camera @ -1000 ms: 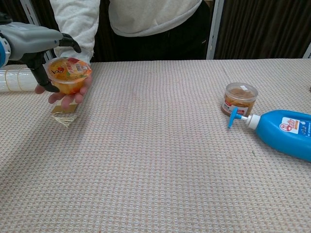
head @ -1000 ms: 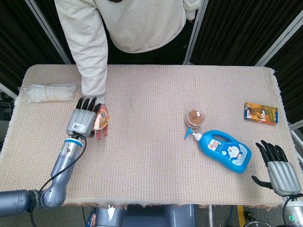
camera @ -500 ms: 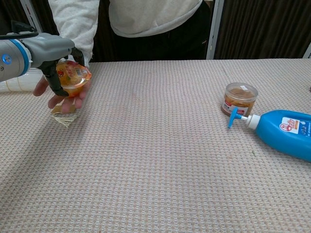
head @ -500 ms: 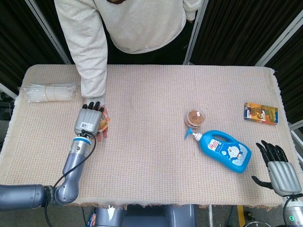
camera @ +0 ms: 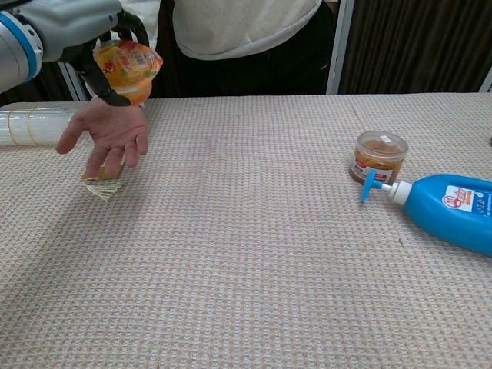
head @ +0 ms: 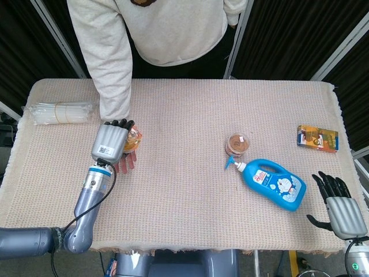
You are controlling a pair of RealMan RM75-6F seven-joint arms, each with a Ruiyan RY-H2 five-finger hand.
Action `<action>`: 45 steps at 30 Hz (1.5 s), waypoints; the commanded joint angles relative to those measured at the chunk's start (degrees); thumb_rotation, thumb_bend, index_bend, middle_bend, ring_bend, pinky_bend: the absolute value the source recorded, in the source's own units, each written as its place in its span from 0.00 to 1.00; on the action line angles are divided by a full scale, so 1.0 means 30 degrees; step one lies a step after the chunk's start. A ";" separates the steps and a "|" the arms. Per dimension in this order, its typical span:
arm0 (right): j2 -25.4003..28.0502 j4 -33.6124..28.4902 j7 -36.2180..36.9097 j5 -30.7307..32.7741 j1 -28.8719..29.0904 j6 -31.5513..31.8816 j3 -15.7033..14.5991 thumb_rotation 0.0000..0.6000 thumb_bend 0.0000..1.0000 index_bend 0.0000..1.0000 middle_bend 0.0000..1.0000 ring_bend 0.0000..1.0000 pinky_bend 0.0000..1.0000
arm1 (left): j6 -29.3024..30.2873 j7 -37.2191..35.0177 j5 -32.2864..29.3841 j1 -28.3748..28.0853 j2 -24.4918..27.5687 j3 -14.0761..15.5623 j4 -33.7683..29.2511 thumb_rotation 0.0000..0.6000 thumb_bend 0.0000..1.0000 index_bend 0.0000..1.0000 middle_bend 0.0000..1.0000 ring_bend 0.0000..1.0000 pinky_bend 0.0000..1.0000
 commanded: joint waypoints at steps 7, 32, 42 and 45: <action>-0.0022 -0.0017 -0.0107 0.0005 -0.0011 0.0018 -0.0003 1.00 0.10 0.05 0.00 0.00 0.00 | 0.1376 -0.2856 0.5474 0.3164 0.3160 0.3762 -0.3686 1.00 0.54 0.81 0.55 0.51 0.52; -0.0068 -0.0098 -0.0261 0.0127 -0.0014 0.0008 0.0042 1.00 0.10 0.05 0.00 0.00 0.00 | -0.2372 -0.5278 0.5490 0.6146 0.1001 0.7002 0.2718 1.00 0.28 0.25 0.00 0.00 0.06; -0.0078 -0.0146 -0.0336 0.0147 -0.0036 0.0027 0.0036 1.00 0.10 0.05 0.00 0.00 0.00 | -0.1808 -0.6441 0.6456 0.6711 0.1510 0.6491 0.2158 1.00 0.19 0.06 0.00 0.00 0.00; -0.0068 -0.0139 -0.0321 0.0146 -0.0033 0.0019 0.0036 1.00 0.10 0.05 0.00 0.00 0.00 | -0.1100 -0.6909 0.7413 0.7187 0.2154 0.6670 0.1495 1.00 0.19 0.06 0.00 0.00 0.00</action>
